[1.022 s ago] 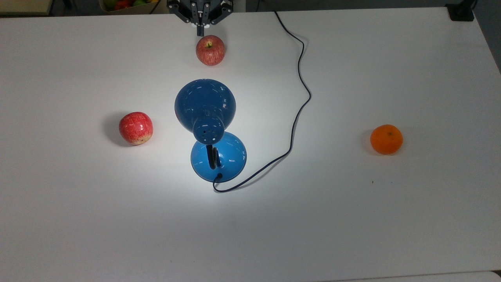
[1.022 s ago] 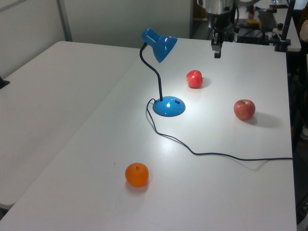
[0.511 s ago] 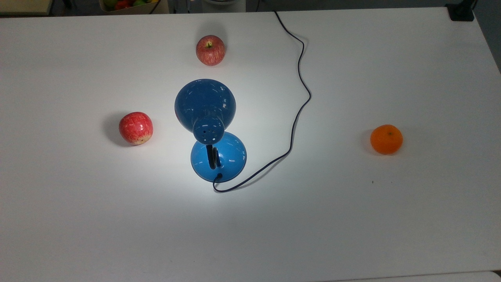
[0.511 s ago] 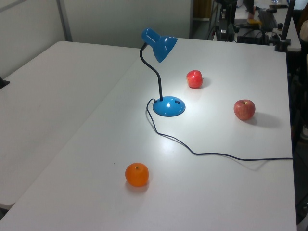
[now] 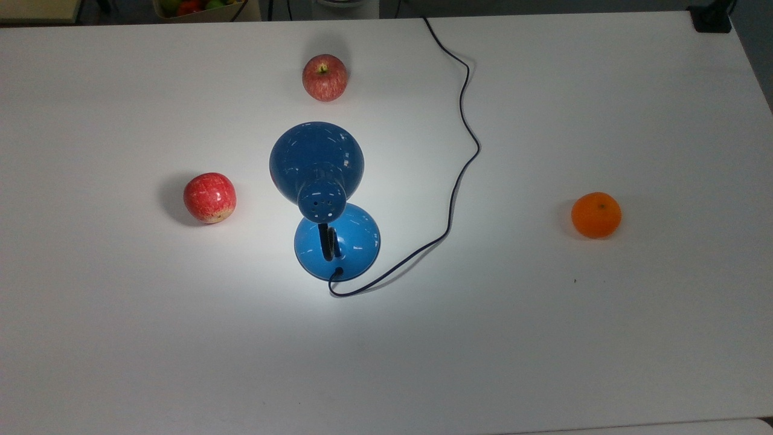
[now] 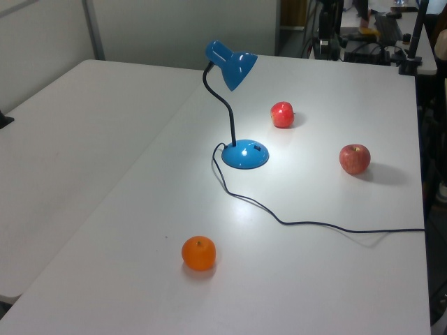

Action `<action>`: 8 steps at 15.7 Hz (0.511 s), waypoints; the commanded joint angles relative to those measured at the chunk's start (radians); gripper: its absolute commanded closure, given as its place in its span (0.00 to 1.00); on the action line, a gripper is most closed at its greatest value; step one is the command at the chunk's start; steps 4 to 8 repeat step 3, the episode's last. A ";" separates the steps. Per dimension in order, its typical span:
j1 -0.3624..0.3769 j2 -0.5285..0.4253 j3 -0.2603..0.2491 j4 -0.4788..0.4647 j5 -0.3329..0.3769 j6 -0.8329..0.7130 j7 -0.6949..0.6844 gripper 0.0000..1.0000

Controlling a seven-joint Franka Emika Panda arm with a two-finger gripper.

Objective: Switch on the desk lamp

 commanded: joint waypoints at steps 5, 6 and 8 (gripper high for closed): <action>-0.001 -0.009 -0.005 0.010 -0.004 -0.026 -0.013 0.00; -0.001 -0.009 -0.005 0.010 -0.004 -0.026 -0.013 0.00; -0.001 -0.009 -0.005 0.010 -0.004 -0.026 -0.013 0.00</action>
